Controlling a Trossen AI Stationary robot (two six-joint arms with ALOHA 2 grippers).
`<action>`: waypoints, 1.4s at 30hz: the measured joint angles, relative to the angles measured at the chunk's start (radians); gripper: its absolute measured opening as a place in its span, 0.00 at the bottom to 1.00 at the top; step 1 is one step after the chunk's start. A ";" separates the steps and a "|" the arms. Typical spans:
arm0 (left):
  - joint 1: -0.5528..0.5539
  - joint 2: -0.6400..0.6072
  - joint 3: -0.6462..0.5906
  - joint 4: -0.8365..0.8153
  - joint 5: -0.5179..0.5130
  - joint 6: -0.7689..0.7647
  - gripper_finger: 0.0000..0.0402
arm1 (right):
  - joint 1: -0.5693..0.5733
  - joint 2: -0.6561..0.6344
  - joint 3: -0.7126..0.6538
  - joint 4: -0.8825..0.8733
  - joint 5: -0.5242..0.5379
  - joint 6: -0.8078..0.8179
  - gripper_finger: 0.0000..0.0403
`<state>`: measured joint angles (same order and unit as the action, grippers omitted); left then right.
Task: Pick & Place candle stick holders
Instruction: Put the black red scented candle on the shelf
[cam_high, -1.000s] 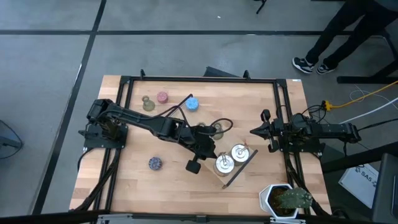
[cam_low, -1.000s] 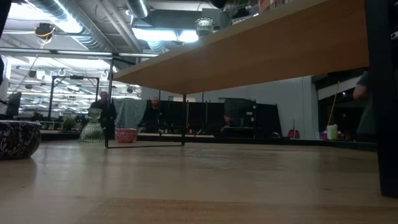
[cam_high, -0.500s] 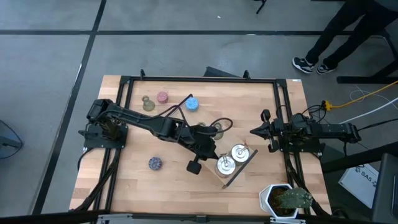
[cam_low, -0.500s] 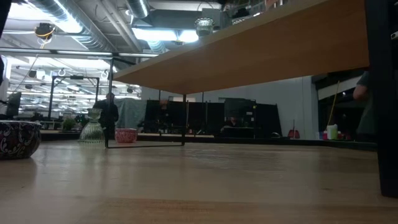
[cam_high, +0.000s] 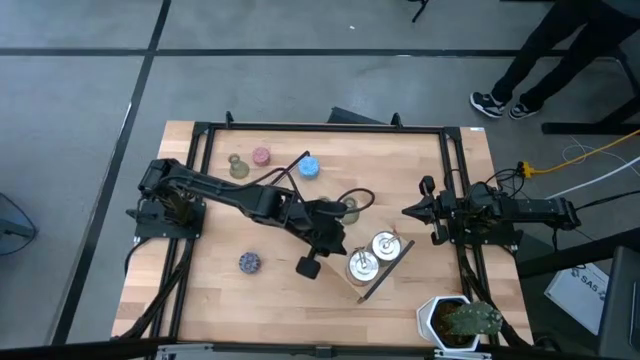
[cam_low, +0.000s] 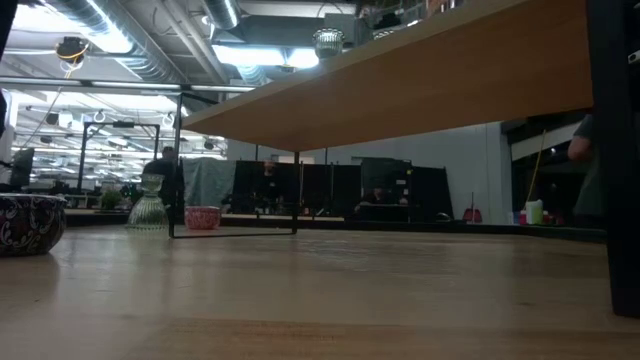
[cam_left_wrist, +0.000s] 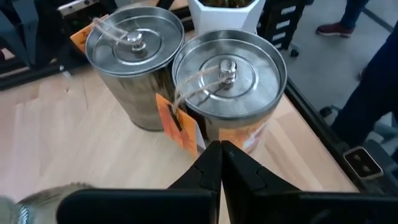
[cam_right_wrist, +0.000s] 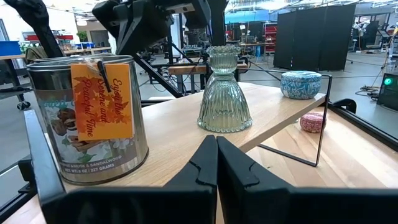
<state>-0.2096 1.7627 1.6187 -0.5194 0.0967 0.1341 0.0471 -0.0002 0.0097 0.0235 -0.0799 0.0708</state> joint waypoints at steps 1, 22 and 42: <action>0.000 0.000 0.013 -0.025 0.000 0.000 0.00 | 0.000 0.000 0.000 0.000 0.000 0.000 0.00; 0.001 -0.106 -0.085 -0.233 0.027 -0.047 0.00 | 0.000 0.000 0.000 0.000 0.000 0.000 0.00; -0.006 -0.412 -0.387 -0.230 0.138 -0.050 0.00 | 0.000 0.000 0.000 0.000 0.000 0.000 0.00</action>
<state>-0.2153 1.3502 1.2313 -0.7491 0.2352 0.0842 0.0475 -0.0002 0.0097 0.0235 -0.0799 0.0708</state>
